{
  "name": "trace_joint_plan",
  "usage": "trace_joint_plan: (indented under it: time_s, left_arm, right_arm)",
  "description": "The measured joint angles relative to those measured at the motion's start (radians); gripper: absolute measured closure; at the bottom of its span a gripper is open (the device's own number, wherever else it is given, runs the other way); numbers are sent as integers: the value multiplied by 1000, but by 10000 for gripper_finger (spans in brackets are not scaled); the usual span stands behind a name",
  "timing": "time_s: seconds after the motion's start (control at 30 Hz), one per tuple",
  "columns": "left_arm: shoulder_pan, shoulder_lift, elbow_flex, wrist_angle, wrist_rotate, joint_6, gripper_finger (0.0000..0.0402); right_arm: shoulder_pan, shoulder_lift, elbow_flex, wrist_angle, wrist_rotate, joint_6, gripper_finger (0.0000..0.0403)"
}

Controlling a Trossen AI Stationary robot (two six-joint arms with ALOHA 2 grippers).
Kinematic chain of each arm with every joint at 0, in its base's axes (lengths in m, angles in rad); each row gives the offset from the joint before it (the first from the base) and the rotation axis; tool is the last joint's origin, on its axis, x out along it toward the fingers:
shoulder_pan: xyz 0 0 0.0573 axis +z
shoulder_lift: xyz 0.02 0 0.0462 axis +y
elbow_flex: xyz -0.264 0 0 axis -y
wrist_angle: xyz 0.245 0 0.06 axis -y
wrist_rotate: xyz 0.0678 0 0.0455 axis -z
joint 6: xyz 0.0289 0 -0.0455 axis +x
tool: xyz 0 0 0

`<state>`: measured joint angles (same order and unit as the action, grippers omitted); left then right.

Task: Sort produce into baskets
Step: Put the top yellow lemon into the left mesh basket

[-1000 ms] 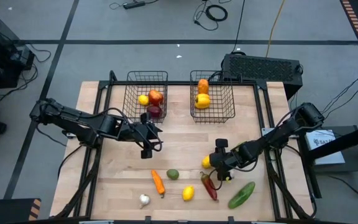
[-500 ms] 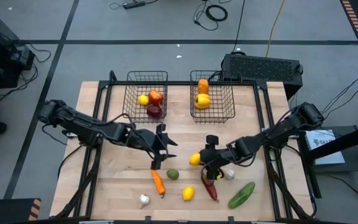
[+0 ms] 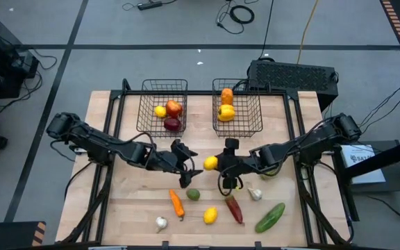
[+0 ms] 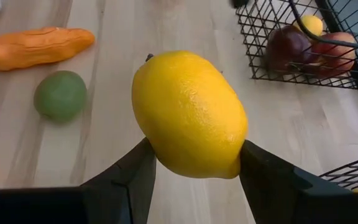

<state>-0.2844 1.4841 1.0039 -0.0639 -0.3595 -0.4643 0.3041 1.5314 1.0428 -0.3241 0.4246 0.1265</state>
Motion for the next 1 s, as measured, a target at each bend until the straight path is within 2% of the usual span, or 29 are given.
trace_joint_plan:
  time_s: [0.1, 0.33, 0.67, 0.8, 1.0]
  left_arm:
    - [7, 15, 0, 40, -29, -8, 34]
    - [12, 86, 1, 176, -16, -10, 31]
    - [50, 136, 1, 208, 33, -24, 33]
    - [72, 141, 1, 204, 95, -24, 51]
    - [82, 140, 1, 193, 127, -3, 97]
  right_arm:
    - [-8, 0, 0, 1, -1, 0, 206]
    - [-10, 0, 0, 6, -2, -16, 206]
    - [-10, 0, 0, 5, -3, -19, 206]
    - [-10, 0, 0, 5, -3, -19, 206]
    - [-10, 0, 0, 5, -3, -19, 206]
